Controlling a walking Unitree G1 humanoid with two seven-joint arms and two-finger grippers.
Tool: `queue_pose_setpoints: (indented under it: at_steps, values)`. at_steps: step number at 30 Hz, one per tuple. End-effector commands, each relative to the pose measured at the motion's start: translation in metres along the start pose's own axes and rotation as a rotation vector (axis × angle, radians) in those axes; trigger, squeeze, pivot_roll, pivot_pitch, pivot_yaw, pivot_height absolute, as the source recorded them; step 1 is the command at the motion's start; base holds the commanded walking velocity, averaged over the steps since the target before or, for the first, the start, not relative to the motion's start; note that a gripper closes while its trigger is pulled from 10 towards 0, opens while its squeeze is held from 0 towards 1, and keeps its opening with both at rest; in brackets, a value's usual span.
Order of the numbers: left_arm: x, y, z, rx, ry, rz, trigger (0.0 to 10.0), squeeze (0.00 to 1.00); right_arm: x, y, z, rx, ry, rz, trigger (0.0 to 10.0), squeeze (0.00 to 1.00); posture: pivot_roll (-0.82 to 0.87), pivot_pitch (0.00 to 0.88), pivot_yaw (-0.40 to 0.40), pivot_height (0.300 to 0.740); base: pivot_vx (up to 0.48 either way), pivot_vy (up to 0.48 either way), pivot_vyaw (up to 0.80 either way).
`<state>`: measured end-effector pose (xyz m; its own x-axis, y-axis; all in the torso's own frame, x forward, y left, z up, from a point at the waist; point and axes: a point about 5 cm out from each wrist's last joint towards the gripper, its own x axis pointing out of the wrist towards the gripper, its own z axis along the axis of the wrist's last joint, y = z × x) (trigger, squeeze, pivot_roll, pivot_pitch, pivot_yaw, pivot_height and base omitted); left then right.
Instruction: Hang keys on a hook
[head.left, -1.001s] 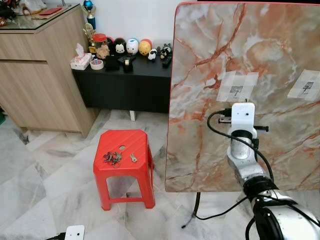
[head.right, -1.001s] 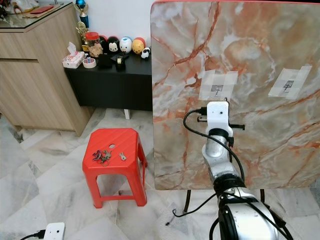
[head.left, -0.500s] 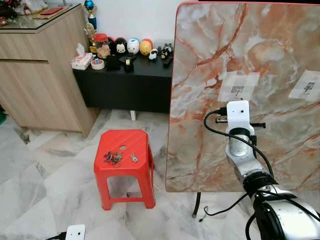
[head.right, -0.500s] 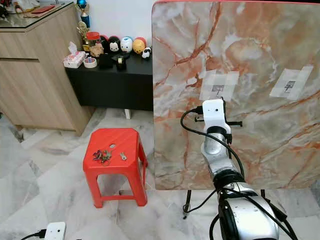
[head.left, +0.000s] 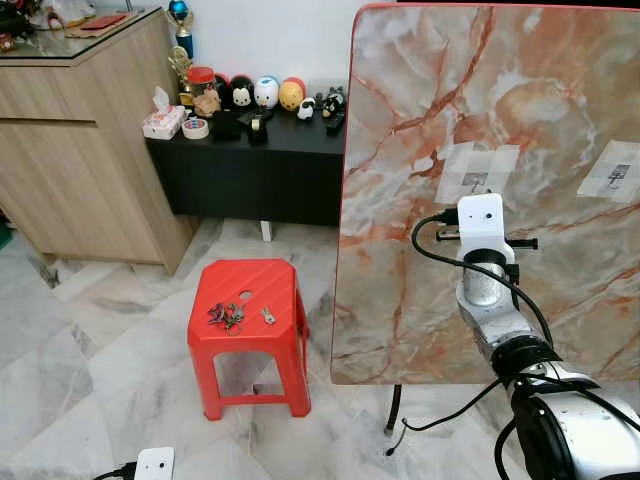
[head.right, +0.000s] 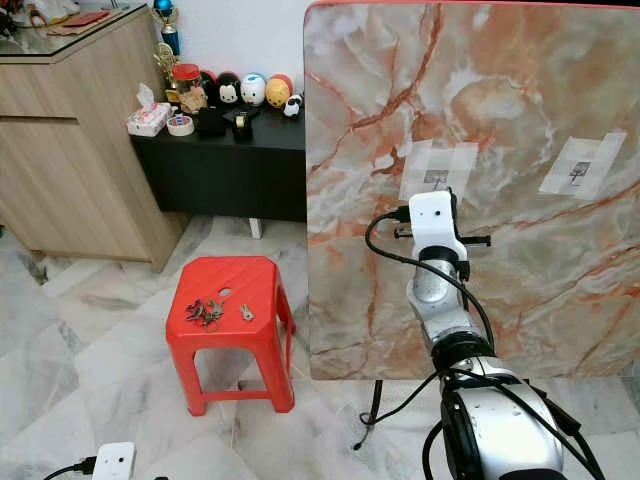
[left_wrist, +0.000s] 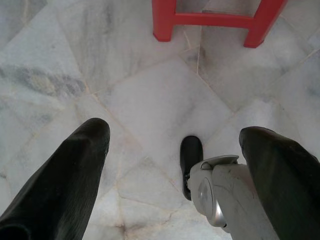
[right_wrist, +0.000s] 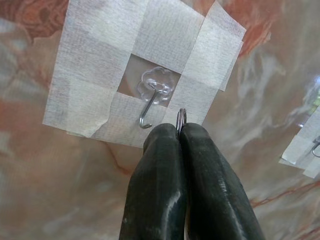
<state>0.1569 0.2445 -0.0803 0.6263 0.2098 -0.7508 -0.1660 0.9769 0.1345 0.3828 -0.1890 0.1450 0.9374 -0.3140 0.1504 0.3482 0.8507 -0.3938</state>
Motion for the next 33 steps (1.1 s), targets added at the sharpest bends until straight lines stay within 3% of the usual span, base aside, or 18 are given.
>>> queue_pose_setpoints:
  at_steps: [1,33]
  values:
    - [0.0001,-0.0018,-0.0008,-0.006,0.007,0.001,10.0,0.0,0.0064,-0.0038,0.0076,-0.011,-0.011,0.004,10.0,0.0,0.04,0.0,-0.035,0.74,0.0,0.0,0.0]
    - [0.0007,-0.0029,0.0006,-0.012,0.004,0.001,10.0,0.0,0.0074,0.0022,0.0059,-0.11,0.015,0.09,10.0,0.0,0.04,0.0,-0.039,0.74,0.0,0.0,0.0]
